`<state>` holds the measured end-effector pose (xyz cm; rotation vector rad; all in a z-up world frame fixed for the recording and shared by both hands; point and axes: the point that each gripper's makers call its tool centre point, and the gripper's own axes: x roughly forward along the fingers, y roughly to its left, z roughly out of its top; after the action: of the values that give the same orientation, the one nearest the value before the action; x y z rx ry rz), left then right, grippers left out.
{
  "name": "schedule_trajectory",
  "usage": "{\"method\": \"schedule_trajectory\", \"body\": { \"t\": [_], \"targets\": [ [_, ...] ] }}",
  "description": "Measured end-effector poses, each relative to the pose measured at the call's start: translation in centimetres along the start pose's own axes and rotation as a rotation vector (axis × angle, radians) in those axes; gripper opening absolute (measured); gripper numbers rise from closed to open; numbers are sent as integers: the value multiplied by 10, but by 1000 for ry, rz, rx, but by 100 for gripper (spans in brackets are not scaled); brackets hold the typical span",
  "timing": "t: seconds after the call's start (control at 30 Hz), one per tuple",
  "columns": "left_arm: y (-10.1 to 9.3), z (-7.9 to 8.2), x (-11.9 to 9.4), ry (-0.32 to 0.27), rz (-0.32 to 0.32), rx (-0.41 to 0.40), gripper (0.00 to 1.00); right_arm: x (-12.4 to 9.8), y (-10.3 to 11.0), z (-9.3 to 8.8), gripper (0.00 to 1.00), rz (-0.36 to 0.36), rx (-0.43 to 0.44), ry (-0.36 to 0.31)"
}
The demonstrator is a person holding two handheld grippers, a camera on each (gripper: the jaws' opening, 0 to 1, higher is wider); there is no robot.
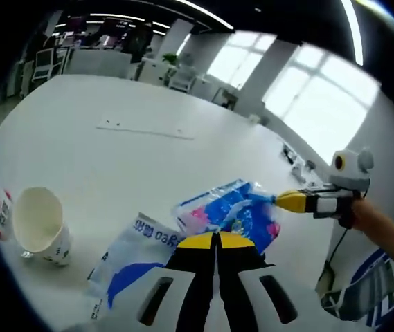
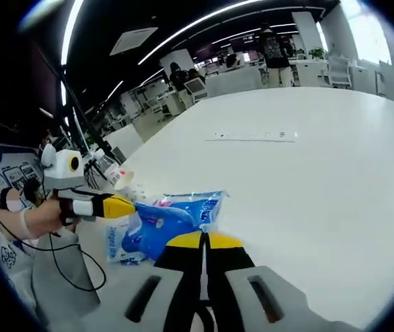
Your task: Arrange the tabletop items into an orderly group along one side of the table until the central work area is clear of visible clutter.
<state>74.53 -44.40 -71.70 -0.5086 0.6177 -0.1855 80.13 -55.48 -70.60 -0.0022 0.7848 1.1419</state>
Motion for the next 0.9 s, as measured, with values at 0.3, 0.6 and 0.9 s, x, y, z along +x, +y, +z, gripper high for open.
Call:
{"method": "schedule_trajectory", "body": {
  "t": [0.3, 0.6, 0.9],
  "targets": [
    [-11, 0, 18, 2, -21, -18, 0, -11, -19, -2, 0, -33, 34, -32],
    [-22, -1, 35, -2, -38, -26, 0, -17, -37, -4, 0, -40, 134, -86],
    [-27, -13, 50, 13, -44, -50, 0, -19, -54, -18, 0, -63, 164, -80]
  ]
}}
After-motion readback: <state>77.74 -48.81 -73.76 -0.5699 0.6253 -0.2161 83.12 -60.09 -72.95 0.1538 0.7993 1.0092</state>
